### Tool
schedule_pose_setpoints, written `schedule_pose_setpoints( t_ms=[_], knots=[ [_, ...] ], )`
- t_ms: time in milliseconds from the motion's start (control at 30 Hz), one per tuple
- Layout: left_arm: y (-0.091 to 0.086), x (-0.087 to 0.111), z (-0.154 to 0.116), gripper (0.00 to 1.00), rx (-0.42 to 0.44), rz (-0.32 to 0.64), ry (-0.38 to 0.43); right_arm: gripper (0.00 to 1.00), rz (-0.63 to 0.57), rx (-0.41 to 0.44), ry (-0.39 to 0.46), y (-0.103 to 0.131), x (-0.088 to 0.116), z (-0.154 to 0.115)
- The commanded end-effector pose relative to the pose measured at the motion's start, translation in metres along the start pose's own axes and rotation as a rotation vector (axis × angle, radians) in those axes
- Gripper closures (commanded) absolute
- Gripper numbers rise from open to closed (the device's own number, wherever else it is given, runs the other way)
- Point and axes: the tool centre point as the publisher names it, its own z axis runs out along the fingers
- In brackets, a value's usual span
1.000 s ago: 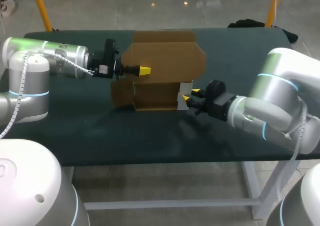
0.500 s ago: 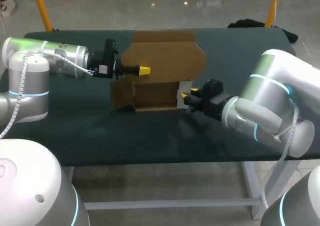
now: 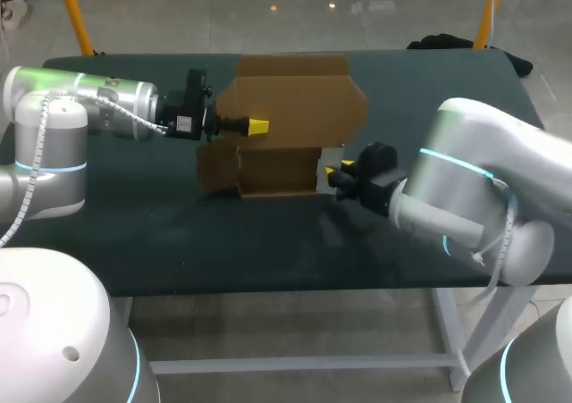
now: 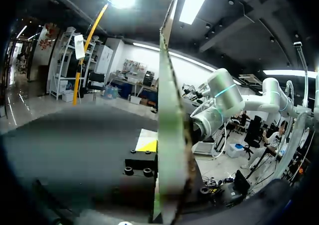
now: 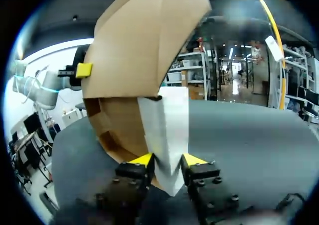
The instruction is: Assemble the packaging by folding the flat box into shape, placing the metal phone stand inside, and closing the box properly
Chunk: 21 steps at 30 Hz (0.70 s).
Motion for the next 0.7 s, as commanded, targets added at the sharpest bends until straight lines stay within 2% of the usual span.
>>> schedule_pose_setpoints(
  t_ms=[33,200,533,700],
  knots=[
    [0.0024,-0.001,0.0032,1.0,0.0,0.0,0.003,0.65,0.01,0.018,-0.432,0.0001,0.0058,0.0064],
    [0.0024,-0.001,0.0032,1.0,0.0,0.0,0.003,0.73,0.016,0.042,-0.485,-0.0005,0.0047,0.0051],
    [0.0024,-0.001,0.0032,1.0,0.0,0.0,0.003,0.71,0.014,0.093,-0.583,0.0017,0.0024,0.0051],
    [0.0024,-0.001,0.0032,1.0,0.0,0.0,0.003,0.72,-0.004,0.145,-0.632,0.0048,0.0014,0.0087]
  ],
)
